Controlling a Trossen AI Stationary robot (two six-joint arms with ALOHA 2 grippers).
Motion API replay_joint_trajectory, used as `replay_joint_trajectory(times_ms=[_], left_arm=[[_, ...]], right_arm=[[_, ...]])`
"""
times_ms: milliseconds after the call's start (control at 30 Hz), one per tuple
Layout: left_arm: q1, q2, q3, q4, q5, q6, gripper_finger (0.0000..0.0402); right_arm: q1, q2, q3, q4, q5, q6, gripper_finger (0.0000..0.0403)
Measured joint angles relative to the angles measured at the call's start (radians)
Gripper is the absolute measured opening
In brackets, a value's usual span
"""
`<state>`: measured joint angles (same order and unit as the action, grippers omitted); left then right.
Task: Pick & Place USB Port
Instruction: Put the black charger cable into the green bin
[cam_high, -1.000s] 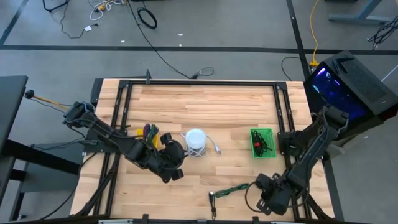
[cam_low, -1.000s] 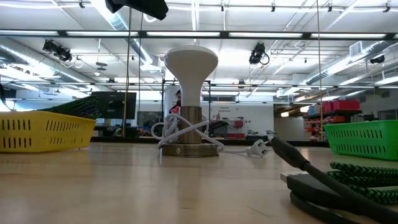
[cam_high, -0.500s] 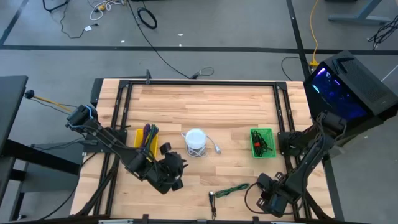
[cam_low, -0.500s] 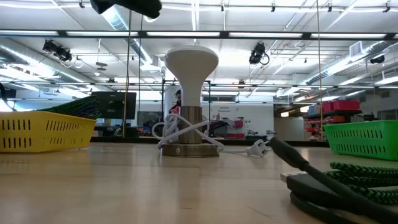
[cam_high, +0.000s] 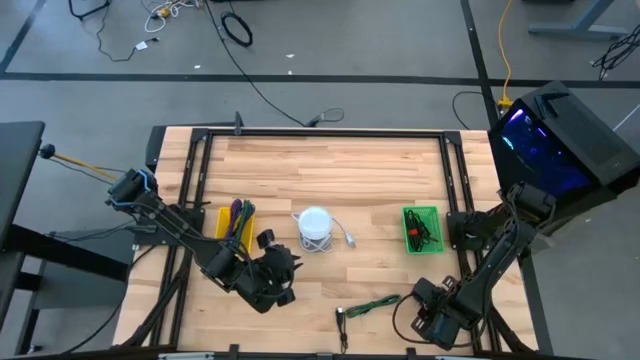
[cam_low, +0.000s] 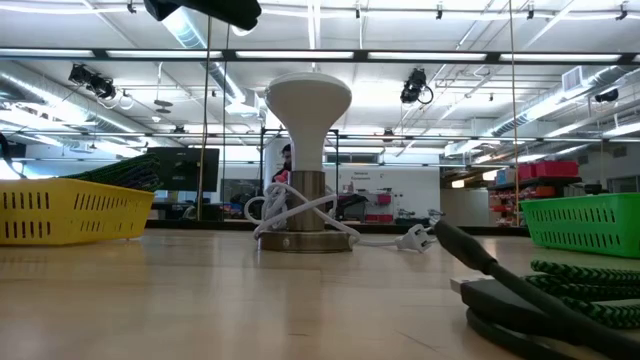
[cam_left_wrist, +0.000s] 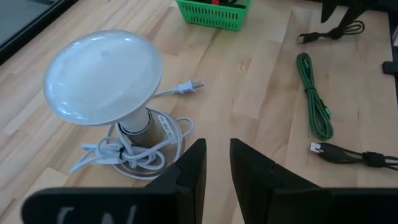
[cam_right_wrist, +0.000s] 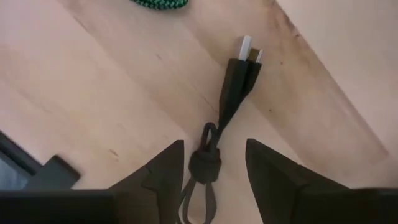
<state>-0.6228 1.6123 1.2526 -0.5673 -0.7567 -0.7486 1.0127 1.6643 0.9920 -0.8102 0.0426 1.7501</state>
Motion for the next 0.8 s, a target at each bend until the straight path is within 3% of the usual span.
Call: replay_joint_trajectory(times_ms=[467, 567, 700, 800], left_arm=[[-0.006, 0.000, 0.000, 0.002, -0.002, 0.000, 0.0076], [-0.005, 0.000, 0.000, 0.002, -0.002, 0.000, 0.0076], [-0.006, 0.000, 0.000, 0.002, -0.002, 0.000, 0.0076], [-0.005, 0.000, 0.000, 0.002, -0.002, 0.000, 0.0076]], right_arm=[[0.001, 0.084, 0.000, 0.016, -0.039, -0.043, 0.0163], [0.001, 0.084, 0.000, 0.017, -0.057, -0.056, 0.0122], [0.001, 0.084, 0.000, 0.020, -0.087, -0.065, 0.0021], [-0.005, 0.084, 0.000, 0.024, -0.072, -0.061, 0.0012]])
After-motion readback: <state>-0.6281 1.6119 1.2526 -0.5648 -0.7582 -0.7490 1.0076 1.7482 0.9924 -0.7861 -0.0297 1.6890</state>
